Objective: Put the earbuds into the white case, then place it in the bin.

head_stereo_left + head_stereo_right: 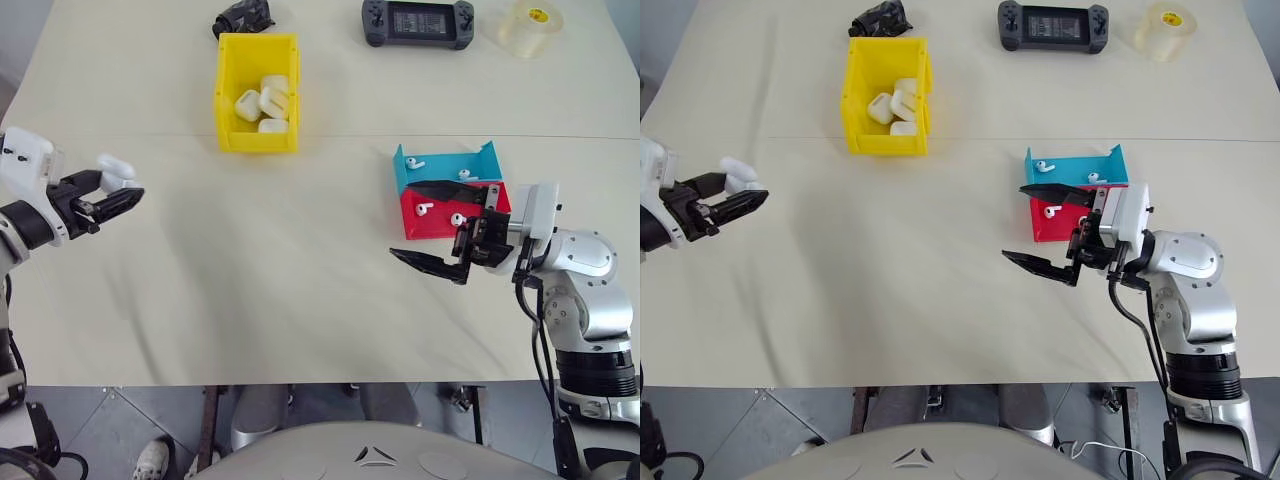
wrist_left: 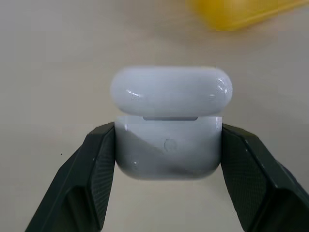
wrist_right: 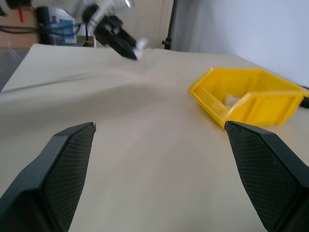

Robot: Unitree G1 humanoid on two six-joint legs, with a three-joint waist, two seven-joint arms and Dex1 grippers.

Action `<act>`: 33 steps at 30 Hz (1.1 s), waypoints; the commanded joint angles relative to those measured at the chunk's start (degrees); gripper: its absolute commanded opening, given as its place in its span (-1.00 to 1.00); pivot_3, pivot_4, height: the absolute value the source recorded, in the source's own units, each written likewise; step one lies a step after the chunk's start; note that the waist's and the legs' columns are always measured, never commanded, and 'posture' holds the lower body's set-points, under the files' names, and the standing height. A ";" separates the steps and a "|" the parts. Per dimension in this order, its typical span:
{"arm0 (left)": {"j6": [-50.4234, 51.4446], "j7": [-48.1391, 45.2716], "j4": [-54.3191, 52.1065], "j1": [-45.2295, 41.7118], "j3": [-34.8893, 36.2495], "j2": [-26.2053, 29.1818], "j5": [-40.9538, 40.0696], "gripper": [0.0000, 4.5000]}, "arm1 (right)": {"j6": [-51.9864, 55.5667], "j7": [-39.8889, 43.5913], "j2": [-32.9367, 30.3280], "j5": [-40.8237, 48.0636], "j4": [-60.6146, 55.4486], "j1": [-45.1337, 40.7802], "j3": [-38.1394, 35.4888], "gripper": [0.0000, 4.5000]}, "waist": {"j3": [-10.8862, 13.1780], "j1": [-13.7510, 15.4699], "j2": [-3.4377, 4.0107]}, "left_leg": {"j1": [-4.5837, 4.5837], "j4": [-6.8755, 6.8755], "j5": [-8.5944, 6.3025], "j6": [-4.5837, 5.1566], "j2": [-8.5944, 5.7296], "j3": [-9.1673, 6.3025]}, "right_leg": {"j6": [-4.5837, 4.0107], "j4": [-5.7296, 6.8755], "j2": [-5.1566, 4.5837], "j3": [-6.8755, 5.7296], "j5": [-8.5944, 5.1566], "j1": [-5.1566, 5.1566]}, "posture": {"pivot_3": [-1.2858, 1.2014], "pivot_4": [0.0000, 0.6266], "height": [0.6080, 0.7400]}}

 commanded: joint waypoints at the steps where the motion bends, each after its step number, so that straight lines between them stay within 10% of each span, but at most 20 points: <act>1: -11.67 -6.79 -8.81 3.19 0.94 -3.21 -3.50 0.25 | -1.63 0.92 -1.77 0.22 1.05 0.31 -2.98 1.00 | 0.00 0.20 0.00 | 0.02 0.00 0.00 0.01 0.00 0.00 | 0.00 -0.03 0.00 0.00 0.00 0.04 | 0.03 -0.52 1.00; 11: -23.57 -7.22 -18.34 6.53 -10.97 -14.74 -1.79 0.25 | -2.81 1.67 -6.21 0.11 3.61 3.04 -7.74 1.00 | 0.00 1.23 0.00 | 0.11 0.04 0.04 0.04 0.01 0.08 | 0.00 0.05 0.05 0.09 0.00 0.09 | 0.03 -0.52 1.00; 33: -34.67 -3.83 -4.74 -10.27 -35.47 -46.28 -1.36 0.25 | -2.56 4.15 -19.54 -2.69 8.42 17.56 -24.48 1.00 | -0.10 2.87 0.17 | 0.23 0.32 0.03 0.18 0.14 0.34 | 0.08 0.03 0.27 0.27 0.04 0.29 | 0.03 -0.52 1.00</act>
